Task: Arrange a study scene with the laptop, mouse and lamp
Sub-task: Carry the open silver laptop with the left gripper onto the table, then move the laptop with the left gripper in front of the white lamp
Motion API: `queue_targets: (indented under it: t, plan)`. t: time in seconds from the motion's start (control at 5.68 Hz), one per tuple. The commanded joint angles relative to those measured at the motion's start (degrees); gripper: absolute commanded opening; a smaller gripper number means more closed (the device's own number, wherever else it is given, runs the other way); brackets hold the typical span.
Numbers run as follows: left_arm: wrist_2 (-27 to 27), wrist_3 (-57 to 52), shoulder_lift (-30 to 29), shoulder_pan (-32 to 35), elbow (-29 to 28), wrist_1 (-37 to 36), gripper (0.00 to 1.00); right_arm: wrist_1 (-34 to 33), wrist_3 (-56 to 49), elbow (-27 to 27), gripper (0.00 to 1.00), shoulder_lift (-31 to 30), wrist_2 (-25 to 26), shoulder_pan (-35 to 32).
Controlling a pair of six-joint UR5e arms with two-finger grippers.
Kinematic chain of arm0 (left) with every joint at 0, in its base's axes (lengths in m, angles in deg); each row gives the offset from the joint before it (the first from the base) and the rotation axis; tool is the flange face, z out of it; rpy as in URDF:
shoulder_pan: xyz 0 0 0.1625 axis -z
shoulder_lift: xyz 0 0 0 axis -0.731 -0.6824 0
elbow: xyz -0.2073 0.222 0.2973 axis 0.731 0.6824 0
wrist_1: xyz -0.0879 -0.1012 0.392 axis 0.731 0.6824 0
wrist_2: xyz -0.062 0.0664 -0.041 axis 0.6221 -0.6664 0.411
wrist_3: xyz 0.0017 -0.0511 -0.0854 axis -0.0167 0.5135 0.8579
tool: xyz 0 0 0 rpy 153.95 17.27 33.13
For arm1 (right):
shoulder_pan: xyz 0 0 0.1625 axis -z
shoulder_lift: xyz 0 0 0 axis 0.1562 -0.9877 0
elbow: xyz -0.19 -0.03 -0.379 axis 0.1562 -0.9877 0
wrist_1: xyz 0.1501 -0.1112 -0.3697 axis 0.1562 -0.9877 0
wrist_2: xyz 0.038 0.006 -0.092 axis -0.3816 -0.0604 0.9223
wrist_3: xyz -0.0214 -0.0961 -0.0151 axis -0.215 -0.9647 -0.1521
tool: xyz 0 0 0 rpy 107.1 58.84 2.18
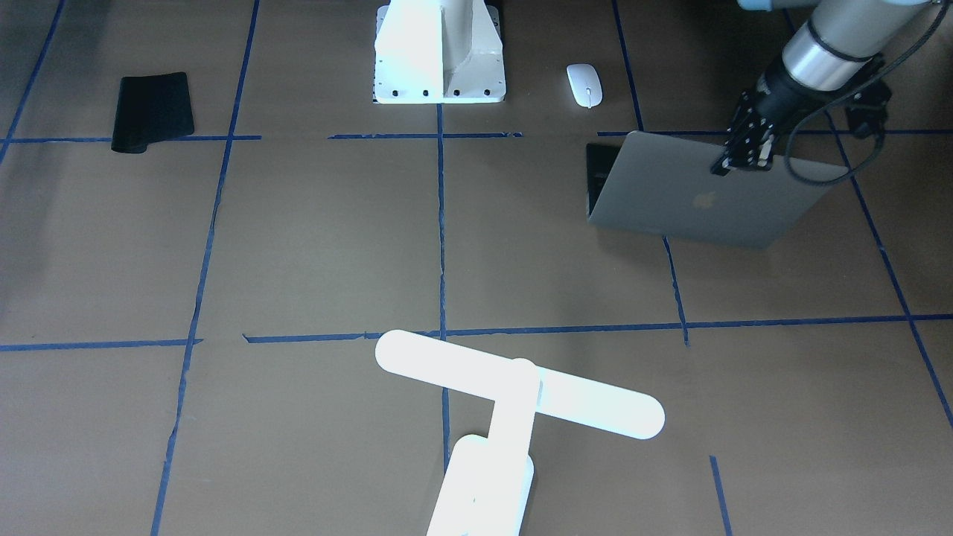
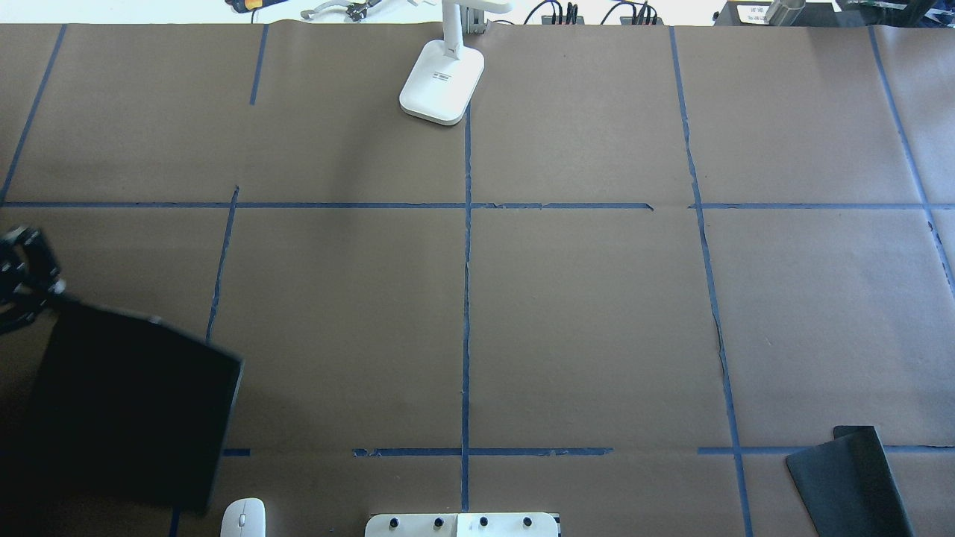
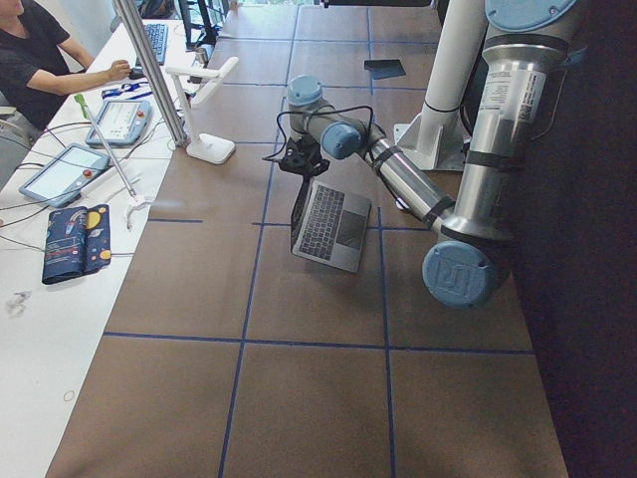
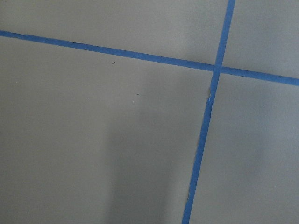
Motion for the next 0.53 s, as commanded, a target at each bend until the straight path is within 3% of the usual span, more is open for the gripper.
queue_targets:
  t: [0.0, 0.35]
  plan:
    - [-0.92, 6.45, -17.0, -1.3, -12.43, -1.84, 0.0, -0.17, 0.11, -0.27, 1.0, -0.05, -0.23, 0.0]
    - [-9.41, 18.93, -30.02, -8.93, -22.02, -1.22, 0.0, -0.08, 0.02, -1.58, 1.0, 0.04, -0.93, 0.0]
